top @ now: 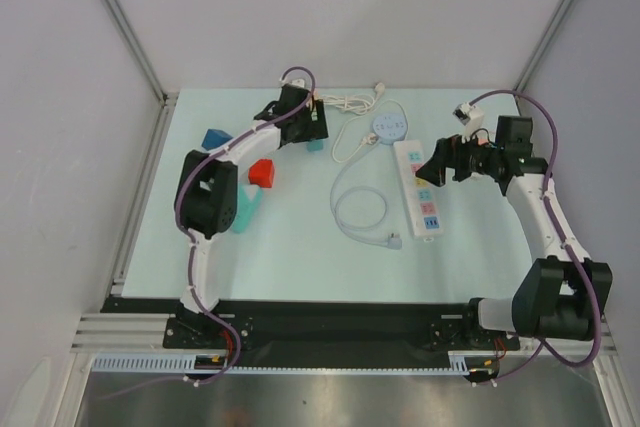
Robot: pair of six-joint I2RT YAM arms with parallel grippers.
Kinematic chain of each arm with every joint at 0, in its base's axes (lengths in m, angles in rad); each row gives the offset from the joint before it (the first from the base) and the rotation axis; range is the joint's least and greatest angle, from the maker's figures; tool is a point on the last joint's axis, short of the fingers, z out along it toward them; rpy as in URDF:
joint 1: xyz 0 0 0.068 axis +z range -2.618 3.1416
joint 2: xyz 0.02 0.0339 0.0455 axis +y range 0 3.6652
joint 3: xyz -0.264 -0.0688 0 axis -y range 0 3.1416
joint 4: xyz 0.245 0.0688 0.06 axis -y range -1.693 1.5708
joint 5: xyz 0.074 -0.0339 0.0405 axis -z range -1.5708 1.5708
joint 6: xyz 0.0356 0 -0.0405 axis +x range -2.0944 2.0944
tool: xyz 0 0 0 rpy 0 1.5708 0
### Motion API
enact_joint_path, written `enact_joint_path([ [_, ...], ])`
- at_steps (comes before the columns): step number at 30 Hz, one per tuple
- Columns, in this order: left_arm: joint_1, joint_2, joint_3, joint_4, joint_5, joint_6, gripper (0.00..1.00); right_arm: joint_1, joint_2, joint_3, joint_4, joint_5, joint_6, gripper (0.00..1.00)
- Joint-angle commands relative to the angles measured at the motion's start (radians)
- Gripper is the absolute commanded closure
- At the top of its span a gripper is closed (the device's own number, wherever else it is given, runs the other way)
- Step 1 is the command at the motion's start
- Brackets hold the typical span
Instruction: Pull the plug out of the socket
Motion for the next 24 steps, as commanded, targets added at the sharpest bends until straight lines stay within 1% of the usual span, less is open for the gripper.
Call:
enact_joint_path([
  [1, -0.005, 0.098, 0.179, -0.136, -0.077, 0.015, 0.03, -0.005, 0.001, -0.018, 0.046, -0.108, -0.010, 0.00],
  [5, -0.005, 0.205, 0.330, -0.220, -0.091, -0.005, 0.09, -0.002, -0.004, -0.022, 0.043, -0.115, -0.007, 0.00],
  [9, -0.005, 0.296, 0.462, -0.295, -0.094, -0.028, 0.12, 0.017, -0.037, -0.032, 0.059, -0.091, 0.001, 0.00],
  [10, -0.005, 0.314, 0.515, -0.330, -0.097, -0.031, 0.12, 0.021, -0.053, -0.038, 0.071, -0.089, 0.008, 0.00],
  [13, -0.005, 0.368, 0.600, -0.374, -0.100, -0.040, 0.15, 0.027, -0.069, -0.042, 0.082, -0.083, 0.015, 0.00],
  [21, -0.005, 0.457, 0.706, -0.420, -0.070, -0.079, 0.22, 0.032, -0.076, -0.038, 0.080, -0.088, 0.021, 0.00],
  [24, -0.005, 0.474, 0.714, -0.429, -0.068, -0.096, 0.28, 0.032, -0.085, -0.039, 0.082, -0.085, 0.022, 0.01],
])
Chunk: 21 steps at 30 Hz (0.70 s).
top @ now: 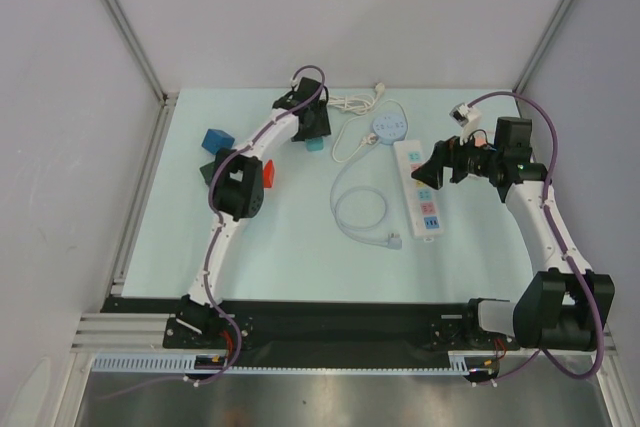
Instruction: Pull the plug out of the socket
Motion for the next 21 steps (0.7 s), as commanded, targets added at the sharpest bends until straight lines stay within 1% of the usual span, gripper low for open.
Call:
enact_joint_path([
  [1, -0.005, 0.020, 0.049, -0.037, 0.012, -0.039, 0.30, 0.004, -0.031, 0.006, 0.027, -0.007, 0.013, 0.00],
  [2, -0.005, 0.023, 0.049, -0.037, 0.014, -0.042, 0.33, 0.004, -0.031, 0.006, 0.027, -0.007, 0.011, 0.00],
  [5, -0.005, 0.034, 0.051, -0.048, 0.012, -0.041, 0.36, 0.004, -0.027, 0.007, 0.025, -0.007, 0.013, 0.00],
  [7, -0.005, 0.036, 0.047, -0.052, 0.009, -0.036, 0.42, 0.004, -0.028, 0.004, 0.027, -0.006, 0.013, 0.00],
  [8, -0.005, 0.034, 0.041, -0.045, 0.014, -0.027, 0.56, 0.004, -0.026, 0.003, 0.028, -0.006, 0.013, 0.00],
  [10, -0.005, 0.000, -0.010, -0.005, 0.018, -0.012, 0.76, 0.004, -0.019, -0.002, 0.033, -0.006, 0.014, 0.00],
  [11, -0.005, -0.024, -0.038, 0.018, 0.017, -0.006, 0.88, 0.006, -0.017, -0.003, 0.033, -0.010, 0.016, 0.00],
  [12, -0.006, -0.076, -0.072, 0.046, 0.020, 0.004, 0.90, 0.007, -0.013, -0.004, 0.034, -0.015, 0.016, 0.00],
  [13, -0.006, -0.111, -0.145, 0.099, 0.020, 0.025, 0.94, 0.009, -0.007, -0.005, 0.034, -0.017, 0.017, 0.01],
  [14, -0.008, -0.145, -0.188, 0.130, 0.021, 0.036, 1.00, 0.013, 0.006, -0.007, 0.034, -0.027, 0.020, 0.00],
  [15, -0.008, -0.180, -0.237, 0.165, 0.036, 0.048, 1.00, 0.018, 0.012, -0.008, 0.037, -0.032, 0.023, 0.01],
  [16, -0.008, -0.266, -0.344, 0.240, 0.044, 0.059, 1.00, 0.021, 0.018, -0.010, 0.039, -0.038, 0.027, 0.01],
  [18, -0.008, -0.355, -0.460, 0.316, 0.073, 0.083, 1.00, 0.041, 0.042, -0.014, 0.042, -0.066, 0.036, 0.00],
  [19, -0.008, -0.435, -0.577, 0.386, 0.084, 0.094, 1.00, 0.047, 0.050, -0.014, 0.045, -0.072, 0.040, 0.01],
  [21, -0.008, -0.521, -0.699, 0.460, 0.118, 0.106, 1.00, 0.077, 0.078, -0.017, 0.051, -0.098, 0.056, 0.01],
])
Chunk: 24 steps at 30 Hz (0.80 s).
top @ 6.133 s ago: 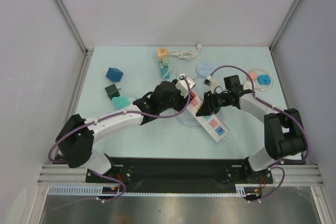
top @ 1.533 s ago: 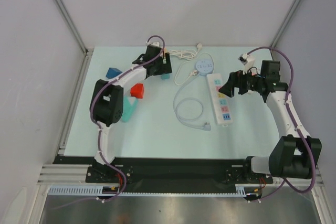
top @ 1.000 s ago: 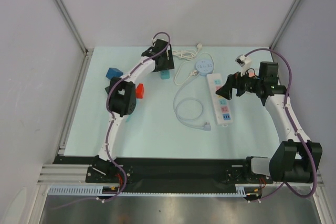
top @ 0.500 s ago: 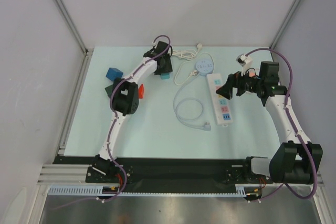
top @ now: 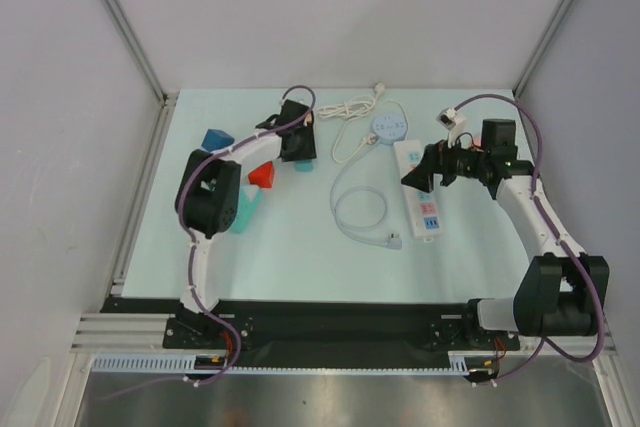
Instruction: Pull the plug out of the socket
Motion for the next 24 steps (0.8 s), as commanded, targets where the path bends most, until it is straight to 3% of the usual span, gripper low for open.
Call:
enact_joint_path([
  [1, -0.008, -0.274, -0.221, 0.255, 0.091, 0.058, 1.00, 0.045, 0.039, -0.009, 0.037, -0.065, 0.034, 0.01],
  [5, -0.011, -0.461, -0.512, 0.405, 0.174, 0.058, 1.00, 0.059, 0.083, -0.035, 0.090, -0.140, 0.106, 0.01],
  [9, -0.029, -0.633, -0.823, 0.581, 0.242, 0.030, 1.00, 0.076, 0.120, -0.098, 0.281, -0.187, 0.276, 0.02],
  [14, -0.069, -0.767, -1.047, 0.734, 0.320, -0.083, 1.00, 0.163, 0.188, -0.168, 0.457, -0.160, 0.483, 0.04],
  [19, -0.126, -0.843, -1.213, 0.885, 0.341, -0.203, 1.00, 0.263, 0.243, -0.165, 0.475, -0.108, 0.498, 0.04],
  [22, -0.190, -0.877, -1.265, 0.908, 0.318, -0.215, 1.00, 0.292, 0.251, -0.144, 0.440, -0.079, 0.430, 0.03],
  [24, -0.212, -0.891, -1.290, 0.897, 0.311, -0.212, 1.00, 0.295, 0.249, -0.103, 0.343, -0.079, 0.292, 0.02],
])
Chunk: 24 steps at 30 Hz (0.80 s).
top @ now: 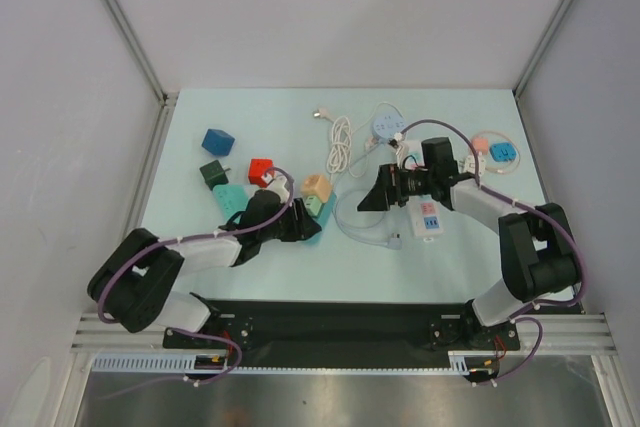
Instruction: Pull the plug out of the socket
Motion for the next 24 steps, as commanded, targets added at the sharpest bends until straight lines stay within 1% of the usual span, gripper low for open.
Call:
enact_joint_path([
  [1, -0.059, -0.075, -0.028, 0.141, 0.047, -0.025, 1.00, 0.002, 0.000, 0.071, -0.085, 0.007, -0.190, 0.01],
  [2, -0.067, -0.078, -0.034, 0.135, 0.049, -0.021, 1.00, 0.005, -0.001, 0.082, -0.158, 0.002, -0.244, 0.01],
  [3, -0.078, -0.084, -0.048, 0.121, 0.047, -0.012, 1.00, 0.017, -0.006, 0.100, -0.189, 0.007, -0.335, 0.00],
  [5, -0.104, -0.094, -0.057, 0.098, 0.041, 0.001, 1.00, 0.035, -0.014, 0.116, -0.254, 0.069, -0.393, 0.00],
  [6, -0.111, -0.098, -0.062, 0.078, 0.038, 0.014, 1.00, 0.060, -0.024, 0.126, -0.268, 0.126, -0.454, 0.00],
  [9, -0.151, -0.097, -0.057, 0.024, 0.015, 0.044, 1.00, 0.115, -0.043, 0.136, -0.271, 0.220, -0.505, 0.01],
  [10, -0.171, -0.095, -0.053, 0.011, -0.004, 0.048, 1.00, 0.159, -0.049, 0.149, -0.268, 0.273, -0.541, 0.00],
  [12, -0.205, -0.092, -0.037, -0.034, -0.028, 0.071, 1.00, 0.218, -0.041, 0.172, -0.268, 0.327, -0.593, 0.00],
  [15, -0.226, -0.103, -0.037, -0.060, -0.063, 0.079, 1.00, 0.246, -0.012, 0.235, -0.270, 0.350, -0.608, 0.00],
  [16, -0.236, -0.107, -0.040, -0.063, -0.069, 0.079, 1.00, 0.250, 0.023, 0.257, -0.276, 0.347, -0.603, 0.00],
  [17, -0.239, -0.115, -0.045, -0.068, -0.078, 0.080, 1.00, 0.252, 0.038, 0.310, -0.301, 0.343, -0.602, 0.00],
  [20, -0.254, -0.135, -0.054, -0.082, -0.095, 0.084, 0.99, 0.273, 0.094, 0.372, -0.332, 0.338, -0.592, 0.00],
  [23, -0.269, -0.140, -0.054, -0.094, -0.117, 0.087, 0.98, 0.308, 0.120, 0.384, -0.336, 0.356, -0.592, 0.00],
  [24, -0.272, -0.141, -0.057, -0.092, -0.126, 0.084, 0.96, 0.316, 0.124, 0.389, -0.336, 0.369, -0.591, 0.00],
])
